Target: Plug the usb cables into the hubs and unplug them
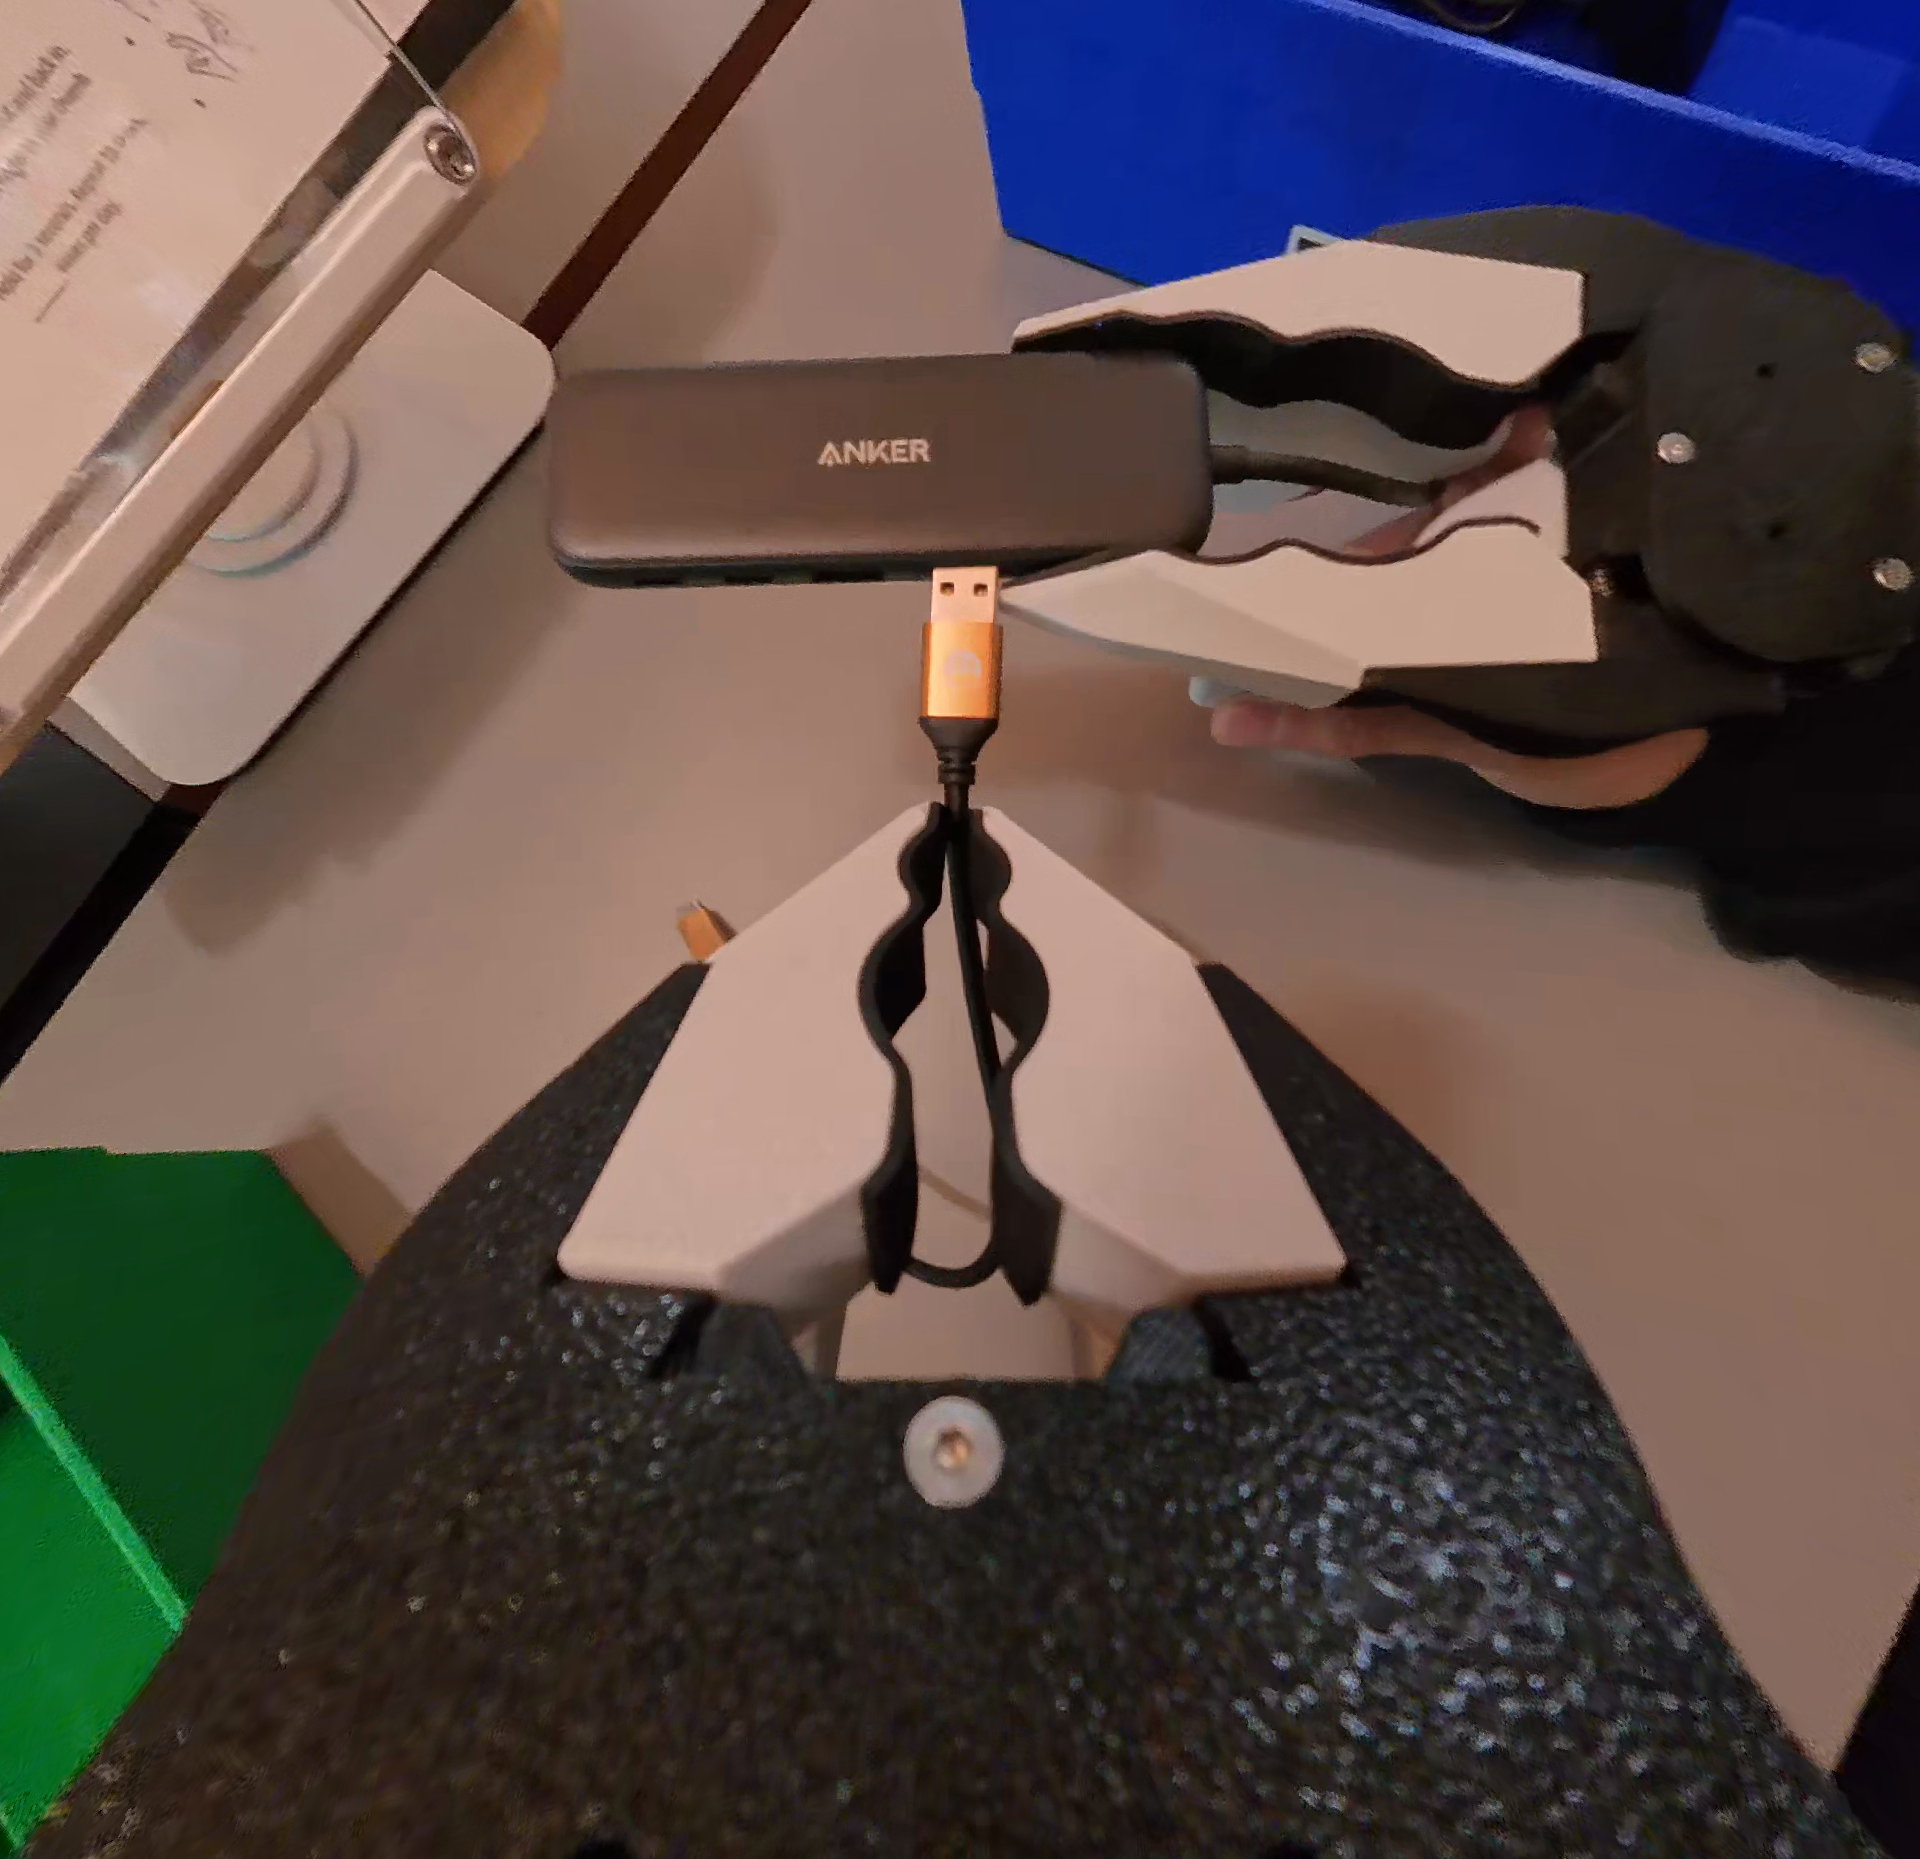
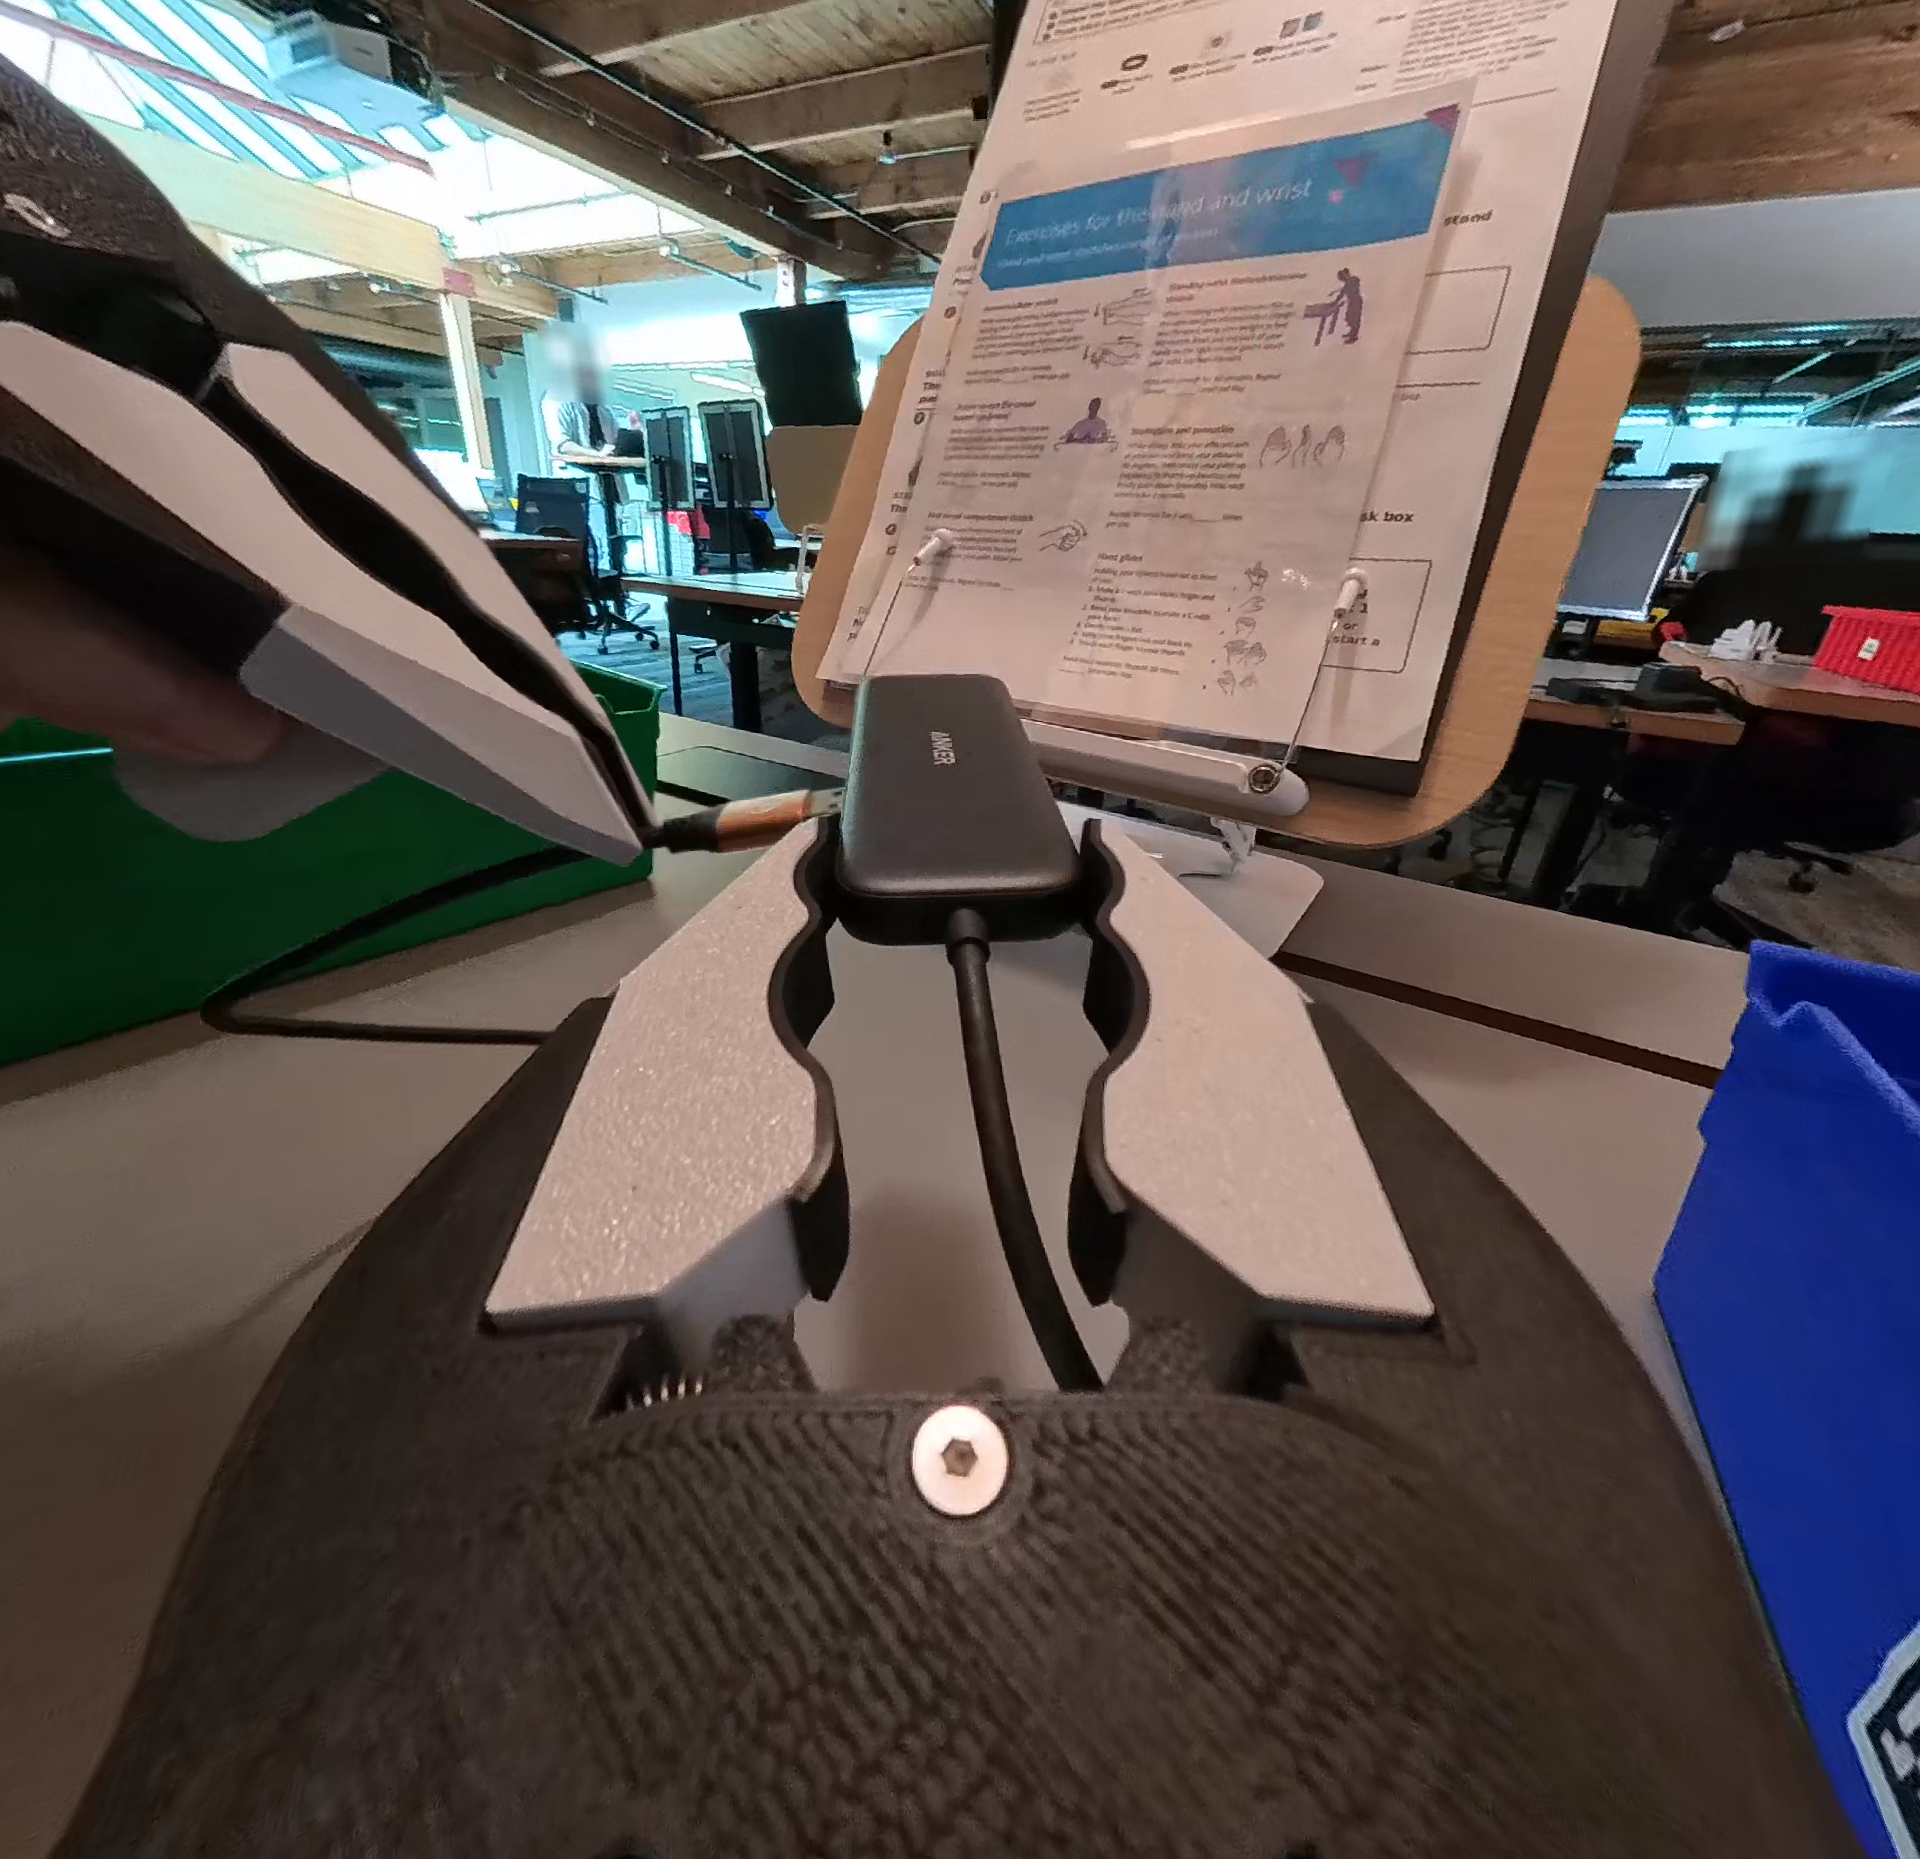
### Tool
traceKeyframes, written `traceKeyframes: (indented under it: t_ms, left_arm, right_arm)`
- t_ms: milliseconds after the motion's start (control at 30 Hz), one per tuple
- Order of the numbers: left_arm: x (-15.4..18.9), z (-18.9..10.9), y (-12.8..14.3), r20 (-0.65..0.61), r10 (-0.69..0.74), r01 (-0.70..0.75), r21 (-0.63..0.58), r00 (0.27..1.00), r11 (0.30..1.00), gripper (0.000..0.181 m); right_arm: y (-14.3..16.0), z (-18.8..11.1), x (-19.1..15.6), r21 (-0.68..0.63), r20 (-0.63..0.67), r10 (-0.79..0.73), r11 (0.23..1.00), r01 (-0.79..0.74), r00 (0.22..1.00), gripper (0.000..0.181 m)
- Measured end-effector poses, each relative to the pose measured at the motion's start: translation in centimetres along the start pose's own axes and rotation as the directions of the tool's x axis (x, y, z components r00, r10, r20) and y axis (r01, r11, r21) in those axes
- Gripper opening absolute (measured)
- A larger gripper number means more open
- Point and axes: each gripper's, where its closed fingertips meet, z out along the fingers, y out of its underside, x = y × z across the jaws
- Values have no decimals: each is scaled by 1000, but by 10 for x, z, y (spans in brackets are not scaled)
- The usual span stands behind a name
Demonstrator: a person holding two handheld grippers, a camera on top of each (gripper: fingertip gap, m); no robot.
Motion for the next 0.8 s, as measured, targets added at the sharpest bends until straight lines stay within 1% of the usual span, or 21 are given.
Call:
traceKeyframes:
  t_ms: [33,100,233,300,367,500,600,667,700,733,800]
  left_arm:
    - [-1,1,-1,19,2,-2,3,1000,1000,1]
    - [-1,3,-3,42,4,-4,7,999,1000,1]
    - [-1,4,-11,87,30,-34,45,996,998,0]
    - [-4,3,-18,121,56,-65,76,991,995,0]
    - [-5,2,-18,134,83,-94,77,987,993,0]
    - [-7,6,-15,131,103,-112,65,986,992,0]
    - [-6,7,-20,111,93,-106,111,989,988,0]
    - [-1,3,-25,74,81,-92,151,994,984,2]
    - [1,-1,-25,55,79,-87,158,995,984,7]
    - [1,-7,-24,43,84,-90,148,996,985,16]
    - [-10,-28,-15,72,95,-103,110,993,989,20]
  right_arm:
    - [1,0,1,-3,-14,-6,1000,6,1000,46]
    - [3,1,4,-16,-33,-11,1000,11,999,46]
    - [4,1,9,-29,-39,31,999,-33,999,46]
    - [7,2,4,-49,-12,19,999,-19,1000,46]
    - [7,3,3,-53,-14,17,998,-17,1000,46]
    - [7,3,3,-55,-7,11,998,-11,1000,46]
    - [4,1,7,-37,4,49,998,-49,999,46]
    - [0,-1,10,-21,12,87,996,-87,996,46]
    - [0,-2,13,-18,0,101,995,-101,995,46]
    - [0,-2,15,-18,-7,105,994,-105,994,46]
    - [1,-3,16,-23,-1,119,993,-119,993,46]
